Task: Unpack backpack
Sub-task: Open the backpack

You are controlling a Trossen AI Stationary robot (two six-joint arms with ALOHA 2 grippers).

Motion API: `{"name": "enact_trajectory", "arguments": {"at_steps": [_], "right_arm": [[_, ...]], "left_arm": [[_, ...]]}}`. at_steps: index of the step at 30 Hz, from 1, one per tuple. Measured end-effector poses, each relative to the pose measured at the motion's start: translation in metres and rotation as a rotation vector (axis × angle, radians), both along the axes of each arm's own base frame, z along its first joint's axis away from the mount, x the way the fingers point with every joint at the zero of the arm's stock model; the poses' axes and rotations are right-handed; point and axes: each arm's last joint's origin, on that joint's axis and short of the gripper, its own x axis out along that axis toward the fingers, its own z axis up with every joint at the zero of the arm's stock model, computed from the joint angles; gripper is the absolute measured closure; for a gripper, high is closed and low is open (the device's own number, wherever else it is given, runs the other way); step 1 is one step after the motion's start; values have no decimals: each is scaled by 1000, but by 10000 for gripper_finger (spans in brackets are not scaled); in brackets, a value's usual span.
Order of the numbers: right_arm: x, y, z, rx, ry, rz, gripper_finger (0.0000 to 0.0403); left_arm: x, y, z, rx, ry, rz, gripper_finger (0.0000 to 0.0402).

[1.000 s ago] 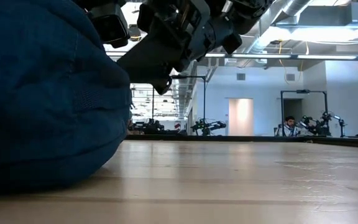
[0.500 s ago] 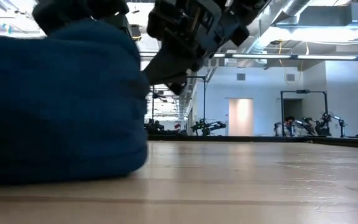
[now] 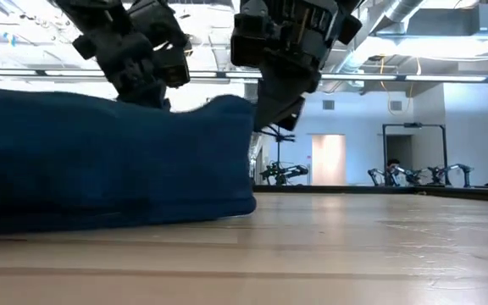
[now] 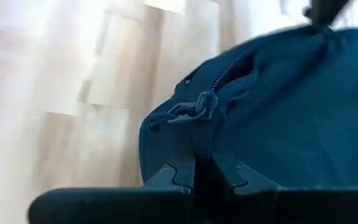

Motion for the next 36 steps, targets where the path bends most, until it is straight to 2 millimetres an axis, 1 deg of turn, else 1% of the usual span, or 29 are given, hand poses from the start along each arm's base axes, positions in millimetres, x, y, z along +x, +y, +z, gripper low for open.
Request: {"name": "enact_trajectory", "arguments": {"at_steps": [2, 5, 8, 10, 12, 15, 17, 20, 24, 27, 30, 33, 36], "right_arm": [[0, 4, 0, 13, 2, -13, 403], [1, 8, 1, 36, 9, -40, 403], [4, 10, 3, 55, -17, -70, 403], [6, 11, 5, 72, -44, -74, 403], [7, 12, 6, 89, -44, -90, 402], [7, 10, 6, 139, -18, -116, 395], [7, 9, 7, 153, -17, -121, 381], [10, 9, 11, 145, -46, -107, 348], [15, 4, 25, 96, -100, -67, 297], [17, -7, 39, 25, -89, -32, 262], [16, -19, 53, -76, -85, 9, 240], [16, -32, 58, -165, -85, -3, 229], [18, -46, 59, -202, -121, -4, 228]], "left_arm": [[-1, 9, 1, 12, -14, 50, 401], [-3, 25, 2, 44, -18, 181, 401], [-3, 38, 5, 62, -62, 259, 401], [-2, 43, 8, 67, -108, 279, 401], [1, 44, 12, 52, -167, 240, 401], [3, 42, 14, 21, -211, 115, 397], [3, 39, 13, 26, -209, 59, 388], [3, 37, 12, 50, -201, 17, 365], [2, 36, 16, 58, -166, -26, 321], [2, 31, 29, 100, -109, -106, 295], [1, 20, 45, 184, -27, -168, 285], [-2, 5, 65, 218, 48, -130, 285], [-10, -15, 74, 150, 120, -66, 290]]}}
